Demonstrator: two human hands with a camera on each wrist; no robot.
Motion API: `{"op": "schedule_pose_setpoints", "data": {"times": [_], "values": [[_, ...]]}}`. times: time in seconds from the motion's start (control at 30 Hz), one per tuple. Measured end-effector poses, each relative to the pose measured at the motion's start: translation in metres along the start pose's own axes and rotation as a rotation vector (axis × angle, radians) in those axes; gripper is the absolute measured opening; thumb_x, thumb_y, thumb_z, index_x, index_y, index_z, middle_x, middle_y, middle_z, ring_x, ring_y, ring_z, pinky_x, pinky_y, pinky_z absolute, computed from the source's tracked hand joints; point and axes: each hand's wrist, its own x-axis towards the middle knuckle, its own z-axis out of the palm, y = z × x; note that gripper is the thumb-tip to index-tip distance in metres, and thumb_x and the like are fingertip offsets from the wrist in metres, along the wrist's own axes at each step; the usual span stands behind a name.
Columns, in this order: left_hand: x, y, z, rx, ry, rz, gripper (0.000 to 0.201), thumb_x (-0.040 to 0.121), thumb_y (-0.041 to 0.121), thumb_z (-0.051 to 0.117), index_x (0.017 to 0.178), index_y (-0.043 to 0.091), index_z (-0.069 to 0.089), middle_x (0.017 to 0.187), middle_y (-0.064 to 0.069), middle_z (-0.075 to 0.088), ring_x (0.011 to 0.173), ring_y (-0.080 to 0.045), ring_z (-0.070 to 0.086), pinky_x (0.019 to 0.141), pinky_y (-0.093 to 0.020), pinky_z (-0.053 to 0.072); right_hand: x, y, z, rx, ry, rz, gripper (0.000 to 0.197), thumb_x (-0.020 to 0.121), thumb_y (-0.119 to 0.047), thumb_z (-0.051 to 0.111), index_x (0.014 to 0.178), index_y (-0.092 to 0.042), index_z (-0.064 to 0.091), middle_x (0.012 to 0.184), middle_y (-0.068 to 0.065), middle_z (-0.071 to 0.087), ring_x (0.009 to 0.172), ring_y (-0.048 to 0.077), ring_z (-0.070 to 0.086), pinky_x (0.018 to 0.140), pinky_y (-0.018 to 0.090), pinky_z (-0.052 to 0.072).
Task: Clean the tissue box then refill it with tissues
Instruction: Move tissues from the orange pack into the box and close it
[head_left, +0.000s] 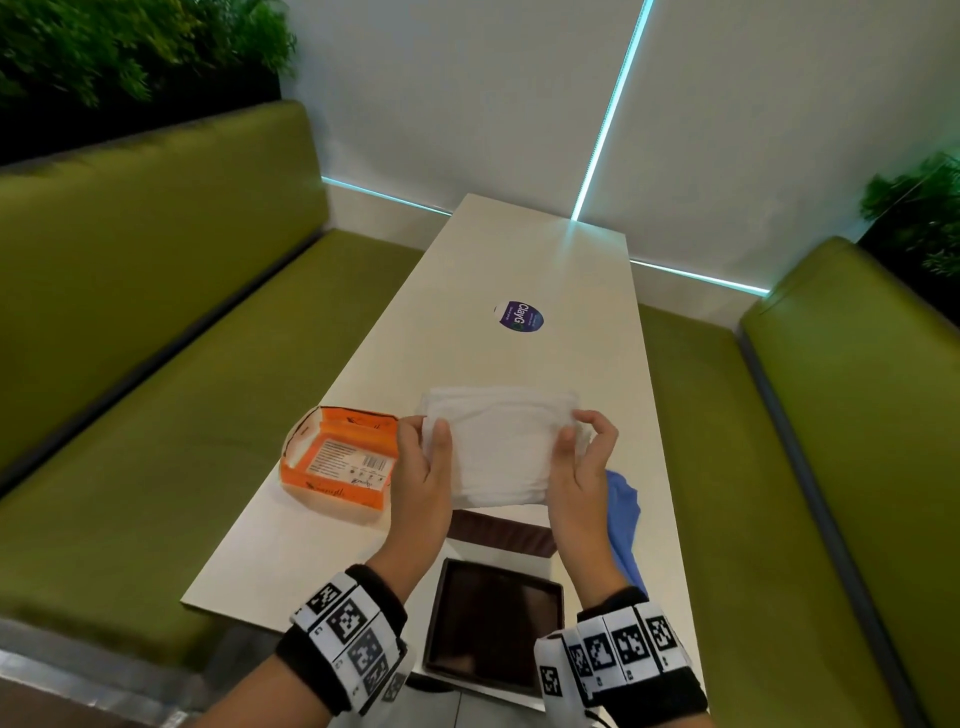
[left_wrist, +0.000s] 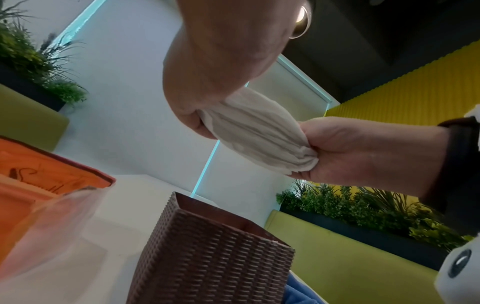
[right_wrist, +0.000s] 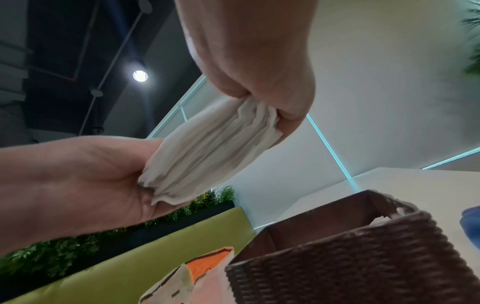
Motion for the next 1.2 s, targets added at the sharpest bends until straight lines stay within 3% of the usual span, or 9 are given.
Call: {"op": "schedule_pose_setpoints", "data": {"times": [0.17,0.4,0.57,0.6,0.67,0.73,0.87,1.03,1.2], "values": [[0.002,0.0,-0.001,-0.042,-0.031,-0.025,0.029,0.101,0.036,0.04,0.097,0.007,0.046,0.084,-0.002,0.052,0.071,-0.004,0.049,0.067,-0.029,0.042,0.002,-0.005,-0.004,0.015,-0.032,0.066,0.034,0.101,-0.036,0.041,0.125,-0.012,0.035,0.096,0.011,0.054,0.068,0.002,0.046,0.056,0.0,0.039],[0.007,-0.004,-0.002,-0.014,-0.017,-0.035,0.026,0.1,0.032,0.045,0.092,0.007,0.048,0.079,0.002,0.051,0.07,-0.005,0.048,0.061,-0.018,0.04,0.003,-0.003,-0.005,-0.005,-0.053,0.06,0.017,0.104,-0.03,0.035,0.104,-0.014,0.038,0.079,0.007,0.049,0.065,0.009,0.043,0.051,0.002,0.037],[0.014,0.001,0.005,0.021,0.044,-0.023,0.02,0.099,0.022,0.048,0.11,0.015,0.032,0.089,0.008,0.046,0.078,-0.008,0.051,0.059,-0.009,0.044,0.006,-0.004,-0.003,0.028,-0.04,0.159,0.035,0.1,-0.036,0.046,0.124,-0.014,0.034,0.094,0.008,0.055,0.073,0.009,0.051,0.057,-0.002,0.039],[0.016,0.002,0.005,-0.023,0.015,-0.017,0.025,0.099,0.019,0.048,0.114,0.017,0.028,0.093,0.009,0.047,0.08,-0.006,0.054,0.061,-0.008,0.046,0.01,-0.002,-0.003,0.093,-0.055,0.211,0.046,0.096,-0.039,0.055,0.129,-0.019,0.03,0.103,0.008,0.058,0.082,0.011,0.057,0.067,0.002,0.046],[0.021,0.002,0.002,-0.126,-0.125,-0.041,0.034,0.099,0.016,0.051,0.118,0.024,0.024,0.098,0.005,0.053,0.08,-0.009,0.06,0.065,-0.015,0.051,0.02,0.008,-0.004,0.214,-0.103,0.342,0.062,0.087,-0.036,0.069,0.129,-0.03,0.024,0.118,0.005,0.058,0.104,0.019,0.061,0.095,0.033,0.053],[0.03,0.0,0.001,-0.043,-0.272,-0.084,0.029,0.096,0.018,0.053,0.112,0.031,0.033,0.093,-0.005,0.057,0.075,-0.022,0.059,0.062,-0.033,0.049,0.032,0.017,-0.009,0.237,-0.147,0.391,0.062,0.087,-0.024,0.071,0.123,-0.032,0.02,0.111,0.001,0.059,0.108,0.024,0.061,0.1,0.048,0.05],[0.043,-0.005,0.015,0.255,-0.324,-0.097,0.011,0.096,0.017,0.05,0.106,0.019,0.055,0.097,0.004,0.059,0.071,-0.014,0.05,0.061,-0.025,0.04,0.042,0.023,-0.016,0.107,-0.177,0.301,0.048,0.095,-0.016,0.059,0.121,-0.03,0.022,0.107,-0.002,0.059,0.109,0.028,0.062,0.099,0.05,0.05],[0.047,-0.016,0.021,0.438,-0.459,-0.179,0.034,0.094,0.021,0.057,0.126,0.016,0.048,0.112,0.002,0.054,0.081,-0.015,0.053,0.061,-0.021,0.042,0.045,0.042,-0.009,-0.058,-0.165,0.411,0.059,0.098,-0.017,0.052,0.143,-0.013,0.015,0.131,0.015,0.051,0.118,0.029,0.053,0.104,0.045,0.045],[0.047,-0.036,0.026,0.635,-0.543,-0.218,0.039,0.094,0.018,0.056,0.131,0.011,0.042,0.129,-0.013,0.05,0.107,-0.026,0.055,0.08,-0.025,0.039,0.043,0.069,-0.001,-0.269,-0.262,0.489,0.047,0.098,-0.021,0.051,0.137,-0.001,0.032,0.13,0.018,0.053,0.112,0.03,0.054,0.093,0.038,0.047]]}}
